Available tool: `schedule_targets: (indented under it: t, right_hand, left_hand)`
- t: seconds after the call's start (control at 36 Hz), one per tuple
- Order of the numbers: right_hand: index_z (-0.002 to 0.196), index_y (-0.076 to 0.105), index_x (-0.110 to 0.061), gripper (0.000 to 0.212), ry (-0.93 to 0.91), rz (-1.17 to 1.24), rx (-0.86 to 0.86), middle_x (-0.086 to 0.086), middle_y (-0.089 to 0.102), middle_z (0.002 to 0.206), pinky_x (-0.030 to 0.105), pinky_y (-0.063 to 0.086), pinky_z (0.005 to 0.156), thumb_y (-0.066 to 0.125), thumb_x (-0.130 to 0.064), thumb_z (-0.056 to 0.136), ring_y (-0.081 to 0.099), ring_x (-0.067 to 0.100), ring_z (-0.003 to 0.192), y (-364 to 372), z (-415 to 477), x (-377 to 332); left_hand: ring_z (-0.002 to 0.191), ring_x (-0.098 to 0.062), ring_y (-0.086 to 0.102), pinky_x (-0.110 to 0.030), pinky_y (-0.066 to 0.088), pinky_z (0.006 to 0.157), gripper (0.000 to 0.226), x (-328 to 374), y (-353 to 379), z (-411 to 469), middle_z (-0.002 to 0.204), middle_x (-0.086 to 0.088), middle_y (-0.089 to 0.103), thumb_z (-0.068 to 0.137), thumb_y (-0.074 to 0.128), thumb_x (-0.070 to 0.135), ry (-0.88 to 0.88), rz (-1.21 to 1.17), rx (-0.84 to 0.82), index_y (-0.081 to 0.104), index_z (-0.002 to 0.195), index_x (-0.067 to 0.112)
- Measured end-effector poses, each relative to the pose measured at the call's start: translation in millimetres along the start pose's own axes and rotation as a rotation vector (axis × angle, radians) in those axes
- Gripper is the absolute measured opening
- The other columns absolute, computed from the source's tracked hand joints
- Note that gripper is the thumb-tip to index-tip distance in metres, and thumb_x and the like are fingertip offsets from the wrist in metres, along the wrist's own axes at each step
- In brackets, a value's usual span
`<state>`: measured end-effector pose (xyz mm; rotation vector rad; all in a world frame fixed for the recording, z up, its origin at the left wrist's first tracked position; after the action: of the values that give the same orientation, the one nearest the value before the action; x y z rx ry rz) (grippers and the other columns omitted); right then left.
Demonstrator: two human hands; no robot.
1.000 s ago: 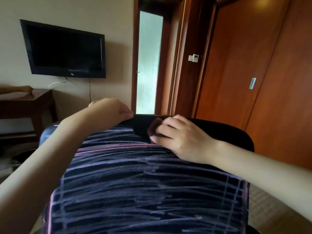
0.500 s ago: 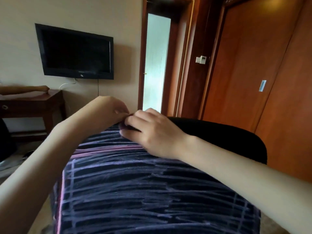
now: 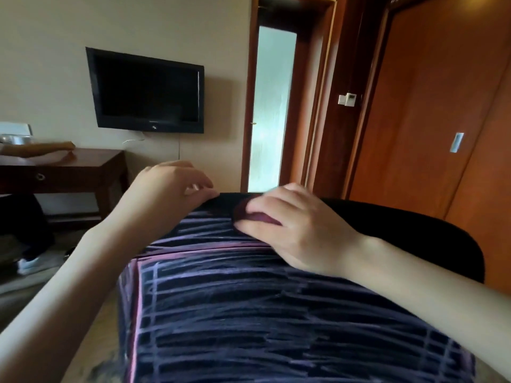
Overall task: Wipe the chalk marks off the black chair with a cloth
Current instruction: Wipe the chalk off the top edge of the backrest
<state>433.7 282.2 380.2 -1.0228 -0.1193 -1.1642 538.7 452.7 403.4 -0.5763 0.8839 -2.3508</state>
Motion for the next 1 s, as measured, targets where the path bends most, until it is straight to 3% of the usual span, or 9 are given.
schedule_targets:
  t: [0.08, 0.19, 0.36, 0.44, 0.53, 0.64, 0.78, 0.83, 1.0]
  right_hand:
    - [0.107, 0.072, -0.008, 0.023, -0.039, 0.028, 0.044, 0.013, 0.066, 0.105, 0.04, 0.045, 0.079, 0.059, 0.0, 0.09, 0.058, 0.029, 0.095, 22, 39, -12]
    - [0.102, 0.073, -0.009, 0.023, -0.026, 0.04, -0.015, 0.009, 0.065, 0.103, 0.043, 0.045, 0.075, 0.053, -0.003, 0.092, 0.057, 0.029, 0.094, 41, 41, -14]
    - [0.11, 0.072, -0.015, 0.035, -0.014, -0.019, -0.082, 0.003, 0.066, 0.103, 0.038, 0.039, 0.085, 0.044, -0.005, 0.092, 0.053, 0.024, 0.099, 27, -19, -1]
    - [0.107, 0.073, -0.017, 0.04, 0.008, -0.017, -0.131, 0.002, 0.066, 0.103, 0.039, 0.042, 0.083, 0.041, -0.004, 0.087, 0.057, 0.025, 0.096, 16, -26, 2]
    - [0.099, 0.074, -0.015, 0.037, 0.017, 0.017, -0.097, 0.006, 0.065, 0.101, 0.043, 0.047, 0.076, 0.043, -0.002, 0.082, 0.06, 0.028, 0.092, 11, -8, -6]
    - [0.101, 0.073, -0.011, 0.027, 0.031, 0.119, 0.034, 0.011, 0.065, 0.104, 0.04, 0.046, 0.079, 0.052, -0.001, 0.087, 0.058, 0.028, 0.097, 19, 40, -24]
    - [0.098, 0.074, -0.011, 0.02, -0.018, 0.074, 0.006, 0.008, 0.065, 0.105, 0.043, 0.046, 0.073, 0.066, 0.001, 0.084, 0.057, 0.03, 0.094, 53, 62, -32]
    - [0.101, 0.073, -0.013, 0.022, -0.021, 0.033, -0.018, 0.006, 0.065, 0.105, 0.042, 0.045, 0.074, 0.063, -0.001, 0.086, 0.056, 0.028, 0.095, 52, 48, -27]
    - [0.108, 0.071, -0.016, 0.038, 0.011, -0.057, -0.153, 0.005, 0.063, 0.102, 0.043, 0.045, 0.077, 0.042, -0.003, 0.087, 0.057, 0.028, 0.096, 28, -5, -14]
  left_hand:
    - [0.078, -0.01, 0.055, -0.035, 0.046, 0.078, 0.029, -16, -12, -8, 0.085, 0.012, 0.059, 0.077, 0.054, 0.045, -0.085, 0.008, 0.004, 0.073, 0.089, 0.027]
    - [0.073, 0.002, 0.05, -0.04, 0.048, 0.082, 0.01, -31, -17, -18, 0.08, 0.021, 0.052, 0.081, 0.061, 0.041, -0.116, 0.033, -0.025, 0.067, 0.085, 0.034]
    - [0.08, -0.011, 0.054, -0.046, 0.05, 0.082, 0.028, -36, -13, -25, 0.092, 0.01, 0.056, 0.079, 0.058, 0.044, -0.121, 0.003, -0.033, 0.07, 0.097, 0.027]
    - [0.083, -0.015, 0.055, -0.049, 0.051, 0.08, 0.034, -36, -12, -29, 0.093, 0.008, 0.056, 0.077, 0.055, 0.046, -0.112, -0.026, -0.023, 0.07, 0.099, 0.025]
    - [0.091, -0.017, 0.054, -0.047, 0.048, 0.084, 0.023, -40, -11, -33, 0.096, 0.008, 0.055, 0.082, 0.061, 0.04, -0.116, -0.028, 0.009, 0.069, 0.099, 0.027]
    - [0.099, -0.017, 0.052, -0.037, 0.033, 0.084, 0.016, -39, -5, -32, 0.101, 0.009, 0.055, 0.086, 0.063, 0.036, -0.135, 0.024, 0.031, 0.068, 0.101, 0.031]
    - [0.092, -0.016, 0.056, -0.052, 0.044, 0.089, 0.012, -48, -8, -32, 0.095, 0.013, 0.056, 0.086, 0.066, 0.03, -0.156, -0.176, -0.027, 0.068, 0.094, 0.039]
    - [0.092, -0.015, 0.056, -0.048, 0.046, 0.089, 0.02, -51, -7, -33, 0.097, 0.009, 0.057, 0.086, 0.066, 0.02, -0.147, -0.21, -0.034, 0.071, 0.102, 0.031]
    - [0.086, -0.004, 0.054, -0.017, 0.039, 0.077, 0.024, -51, -7, -36, 0.094, 0.004, 0.055, 0.085, 0.066, 0.012, -0.126, -0.316, -0.002, 0.071, 0.105, 0.027]
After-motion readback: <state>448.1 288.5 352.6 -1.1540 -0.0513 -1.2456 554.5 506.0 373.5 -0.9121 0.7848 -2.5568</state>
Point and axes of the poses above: each hand's wrist, its own z-axis towards the middle knuckle, its own y-axis out of the palm, x = y × z, the point moved 3 cm from there along z, towards the middle knuckle
